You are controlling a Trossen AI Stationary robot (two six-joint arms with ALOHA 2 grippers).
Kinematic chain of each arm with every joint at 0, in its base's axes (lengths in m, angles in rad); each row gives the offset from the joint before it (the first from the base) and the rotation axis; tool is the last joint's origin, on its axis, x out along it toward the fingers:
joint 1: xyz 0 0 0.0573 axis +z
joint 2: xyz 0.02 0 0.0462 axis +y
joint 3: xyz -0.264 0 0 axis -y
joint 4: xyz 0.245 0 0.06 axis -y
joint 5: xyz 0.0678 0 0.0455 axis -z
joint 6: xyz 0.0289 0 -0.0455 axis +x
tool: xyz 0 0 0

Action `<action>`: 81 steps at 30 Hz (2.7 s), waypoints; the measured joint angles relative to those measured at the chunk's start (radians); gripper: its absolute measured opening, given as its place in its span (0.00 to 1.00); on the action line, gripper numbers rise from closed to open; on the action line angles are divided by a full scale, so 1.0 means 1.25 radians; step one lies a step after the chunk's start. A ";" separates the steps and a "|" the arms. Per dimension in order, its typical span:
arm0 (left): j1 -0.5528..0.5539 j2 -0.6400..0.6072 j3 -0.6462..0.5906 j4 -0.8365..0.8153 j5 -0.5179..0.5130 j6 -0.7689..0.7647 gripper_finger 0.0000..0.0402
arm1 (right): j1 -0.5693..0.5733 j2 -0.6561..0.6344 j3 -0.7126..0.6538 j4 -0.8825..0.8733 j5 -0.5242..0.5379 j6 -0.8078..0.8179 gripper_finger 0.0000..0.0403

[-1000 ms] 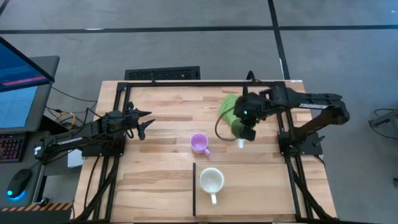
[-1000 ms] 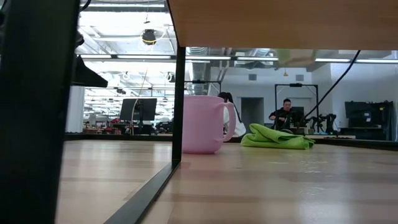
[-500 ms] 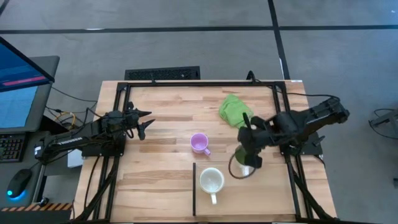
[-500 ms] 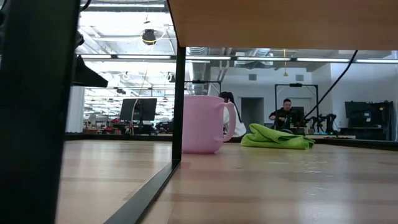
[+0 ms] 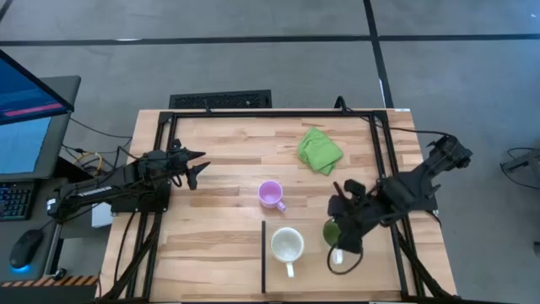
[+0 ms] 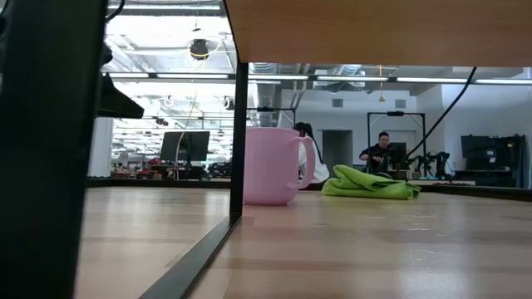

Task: Stack small to large cups/mugs on shelf
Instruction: Put the green mug on the shelf

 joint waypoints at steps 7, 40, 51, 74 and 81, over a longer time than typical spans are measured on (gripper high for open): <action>0.000 0.000 0.000 0.003 0.000 -0.002 0.46 | 0.039 0.028 -0.001 0.040 0.000 0.007 0.06; 0.000 0.001 0.000 -0.035 0.007 -0.022 0.46 | 0.029 0.047 -0.002 0.096 -0.054 0.015 0.18; 0.000 0.001 0.000 -0.035 0.007 -0.041 0.46 | 0.023 0.048 -0.002 0.103 -0.061 0.069 0.18; 0.000 0.001 0.000 -0.035 0.007 -0.043 0.46 | 0.022 0.049 -0.002 0.104 -0.044 0.100 0.21; 0.000 0.001 0.000 -0.035 0.007 -0.043 0.46 | 0.022 0.049 -0.002 0.105 -0.044 0.100 0.30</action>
